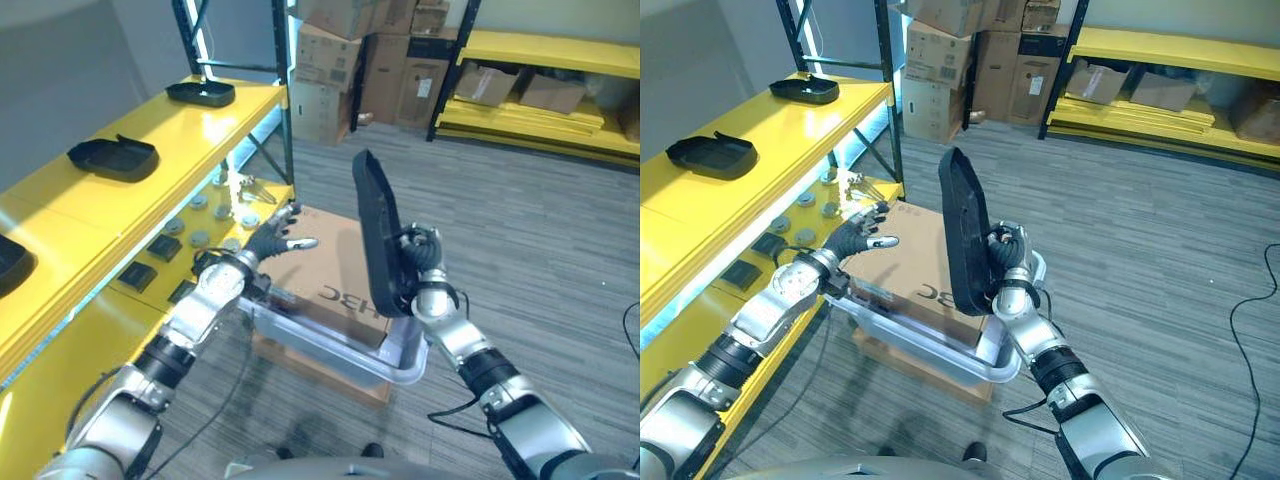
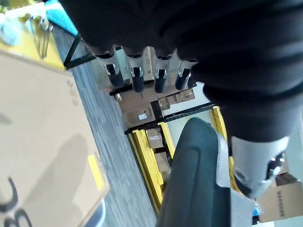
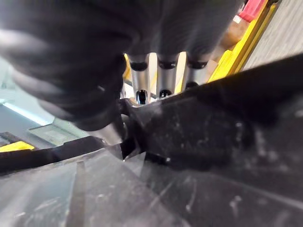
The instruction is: Move parts from the plastic box to the shelf.
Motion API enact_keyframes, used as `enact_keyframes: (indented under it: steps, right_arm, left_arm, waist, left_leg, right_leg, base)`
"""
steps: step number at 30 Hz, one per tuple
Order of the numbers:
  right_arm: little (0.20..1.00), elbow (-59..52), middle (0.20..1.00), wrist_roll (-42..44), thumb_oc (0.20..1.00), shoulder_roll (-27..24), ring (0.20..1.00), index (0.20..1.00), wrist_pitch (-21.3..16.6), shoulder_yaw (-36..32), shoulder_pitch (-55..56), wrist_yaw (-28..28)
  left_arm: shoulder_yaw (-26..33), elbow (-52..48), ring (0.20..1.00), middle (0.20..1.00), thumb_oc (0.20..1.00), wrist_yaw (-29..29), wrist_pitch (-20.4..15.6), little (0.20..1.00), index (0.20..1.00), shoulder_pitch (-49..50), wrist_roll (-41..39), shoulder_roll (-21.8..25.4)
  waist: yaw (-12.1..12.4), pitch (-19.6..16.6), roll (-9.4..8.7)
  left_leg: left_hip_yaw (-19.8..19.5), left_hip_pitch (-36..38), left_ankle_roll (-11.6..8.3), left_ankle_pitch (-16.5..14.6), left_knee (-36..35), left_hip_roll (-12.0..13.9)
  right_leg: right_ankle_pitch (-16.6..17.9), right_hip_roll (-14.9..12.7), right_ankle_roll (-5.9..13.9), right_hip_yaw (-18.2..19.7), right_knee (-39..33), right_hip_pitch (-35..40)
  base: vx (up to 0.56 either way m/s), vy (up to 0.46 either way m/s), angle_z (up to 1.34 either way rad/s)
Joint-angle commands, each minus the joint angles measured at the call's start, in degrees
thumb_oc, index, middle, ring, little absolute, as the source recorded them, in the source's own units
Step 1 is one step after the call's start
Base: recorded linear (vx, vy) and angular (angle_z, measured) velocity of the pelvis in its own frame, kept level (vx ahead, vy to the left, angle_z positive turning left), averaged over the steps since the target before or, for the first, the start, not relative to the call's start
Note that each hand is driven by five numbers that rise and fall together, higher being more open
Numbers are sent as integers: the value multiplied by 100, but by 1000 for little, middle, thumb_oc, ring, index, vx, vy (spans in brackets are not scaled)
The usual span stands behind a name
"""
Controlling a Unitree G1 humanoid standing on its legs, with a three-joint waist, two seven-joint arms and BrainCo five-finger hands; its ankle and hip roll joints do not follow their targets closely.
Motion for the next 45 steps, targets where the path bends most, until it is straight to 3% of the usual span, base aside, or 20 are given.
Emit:
enact_keyframes:
  steps: [1, 3, 7, 8, 9, 10, 12, 13, 14, 15, 16, 19, 23, 27, 30, 33, 38, 45]
  right_arm:
    - [200, -2, 200, -147, 200, -120, 200, 200, -441, 133, -788, -76]
    - [200, 70, 200, -61, 200, -79, 200, 200, -465, 197, -861, -37]
    - [200, 114, 200, 74, 200, -13, 200, 200, -496, 224, -890, -35]
    - [200, 114, 200, 74, 200, -13, 200, 200, -496, 224, -890, -35]
    - [200, 71, 200, 78, 200, 44, 200, 200, -450, 215, -876, -57]
    - [200, 61, 200, 72, 200, 53, 200, 200, -439, 211, -873, -63]
    - [200, 29, 200, 54, 200, 82, 200, 200, -413, 187, -854, -69]
    - [200, -2, 200, 23, 200, 99, 200, 200, -398, 179, -837, -79]
    - [200, -10, 200, 14, 200, 106, 200, 200, -390, 179, -835, -77]
    - [200, -50, 200, -18, 200, 123, 200, 200, -315, 186, -844, -17]
    - [200, -68, 200, -29, 200, 139, 200, 200, -228, 194, -863, 76]
    - [200, 134, 200, 290, 200, 166, 200, 200, -68, 244, -912, 227]
    - [200, 358, 200, 400, 200, 134, 200, 200, 151, 65, -828, 196]
    - [200, 767, 200, 334, 200, -86, 200, 200, 189, -213, -603, 32]
    - [200, 891, 200, 403, 200, -268, 200, 200, 132, -441, -486, -61]
    - [200, 1093, 200, 470, 200, -574, 200, 200, 75, -827, -534, -218]
    - [200, 1423, 200, 605, 200, -996, 200, 200, 112, -1175, -1001, -677]
    - [200, 1824, 200, 892, 200, -1169, 200, 200, 207, -1124, -1331, -1204]
  left_arm:
    - [-376, 342, 1000, 1000, 1000, 25, -577, 1000, 1000, -520, 341, -19]
    - [-506, 546, 1000, 1000, 1000, 408, -1008, 1000, 1000, -583, 511, -26]
    - [-457, 541, 1000, 1000, 1000, 1387, -2210, 1000, 1000, -730, 1127, 71]
    - [-457, 541, 1000, 1000, 1000, 1387, -2210, 1000, 1000, -730, 1127, 71]
    - [-260, 241, 1000, 1000, 1000, 1747, -2689, 1000, 1000, -780, 1214, 138]
    - [-214, 152, 1000, 1000, 1000, 1755, -2722, 1000, 1000, -784, 1221, 156]
    - [-115, -105, 1000, 1000, 1000, 1485, -2488, 1000, 1000, -776, 977, 181]
    - [-91, -242, 1000, 1000, 1000, 847, -1905, 1000, 1000, -730, 334, 163]
    - [-92, -283, 1000, 1000, 1000, 617, -1566, 1000, 1000, -704, -102, 157]
    - [-198, -250, 1000, 1000, 1000, 345, -875, 1000, 1000, -562, -918, -51]
    - [-309, -133, 1000, 1000, 1000, 453, -703, 1000, 1000, -464, -1196, -228]
    - [-442, 565, 1000, 1000, 1000, 1209, -1224, 1000, 1000, -342, -1231, -694]
    - [10, 800, 1000, 1000, 1000, 1055, -1683, 1000, 1000, -135, -1723, -798]
    - [530, -4, 1000, 1000, 1000, 782, -1638, 1000, 1000, 362, -2087, -474]
    - [832, -535, 1000, 1000, 1000, 939, -1616, 1000, 1000, 695, -2102, -238]
    - [1433, -1089, 1000, 1000, 1000, 935, -1489, 1000, 1000, 1160, -2707, 111]
    - [2269, -1498, 1000, 1000, 1000, 282, -1698, 1000, 1000, 1737, -3263, 665]
    - [2580, -1616, 1000, 1000, 1000, -327, -1776, 1000, 1000, 2346, -3773, 846]
  waist:
    - [143, -359, -92]
    - [120, -386, -83]
    - [123, -386, -86]
    - [123, -386, -86]
    - [151, -383, -95]
    - [159, -383, -97]
    - [175, -385, -100]
    - [185, -381, -99]
    - [186, -381, -97]
    - [166, -363, -91]
    - [133, -354, -89]
    - [63, -350, -114]
    - [138, -356, -134]
    - [364, -206, -96]
    - [486, -99, -80]
    - [706, 120, -7]
    - [1111, 650, 123]
    - [1429, 1170, 284]
  left_leg:
    - [-43, -415, -106, -143, 171, 161]
    - [-31, -418, -110, -147, 170, 164]
    - [-31, -415, -123, -168, 184, 165]
    - [-31, -415, -123, -168, 184, 165]
    - [-64, -420, -130, -178, 182, 156]
    - [-72, -422, -132, -178, 178, 154]
    - [-90, -426, -139, -177, 169, 150]
    - [-107, -428, -141, -168, 157, 146]
    - [-108, -428, -142, -164, 152, 146]
    - [-114, -429, -137, -148, 156, 149]
    - [-104, -421, -131, -144, 156, 150]
    - [-57, -367, -114, -152, 149, 169]
    - [-75, -389, -110, -176, 165, 154]
    - [-192, -632, -109, -218, 410, 119]
    - [-284, -829, -100, -266, 612, 68]
    - [-462, -1258, -84, -305, 900, -43]
    - [-859, -1864, -67, -283, 1207, -249]
    - [-1069, -2307, -45, -279, 1630, -393]
  right_leg:
    - [-770, -384, 656, 52, 483, 150]
    - [-789, -386, 654, 68, 499, 134]
    - [-808, -395, 640, 63, 507, 144]
    - [-808, -395, 640, 63, 507, 144]
    - [-820, -397, 627, 49, 499, 158]
    - [-822, -398, 626, 46, 496, 159]
    - [-821, -400, 625, 34, 496, 159]
    - [-816, -397, 623, 32, 496, 154]
    - [-814, -396, 624, 32, 498, 150]
    - [-809, -394, 627, 50, 515, 138]
    - [-807, -392, 636, 72, 527, 127]
    - [-818, -384, 623, 122, 550, 125]
    - [-816, -409, 618, 75, 550, 129]
    - [-817, -498, 610, -52, 681, 31]
    - [-813, -561, 611, -103, 757, -55]
    - [-819, -665, 611, -217, 891, -270]
    - [-856, -775, 575, -437, 1057, -543]
    - [-936, -853, 495, -582, 1330, -727]
  base:
    - [0, 0, 0]
    - [0, 0, 0]
    - [0, 0, 0]
    - [0, 0, 0]
    - [0, 0, 0]
    - [0, 0, 0]
    - [0, 0, 0]
    - [-10, -1, 5]
    - [-19, 2, 5]
    - [-14, 5, 5]
    - [0, 0, 0]
    - [37, 0, -3]
    - [89, 13, -3]
    - [48, 48, 4]
    - [5, 52, 11]
    - [-95, 63, 33]
    - [-152, 4, 42]
    - [-53, 10, 24]
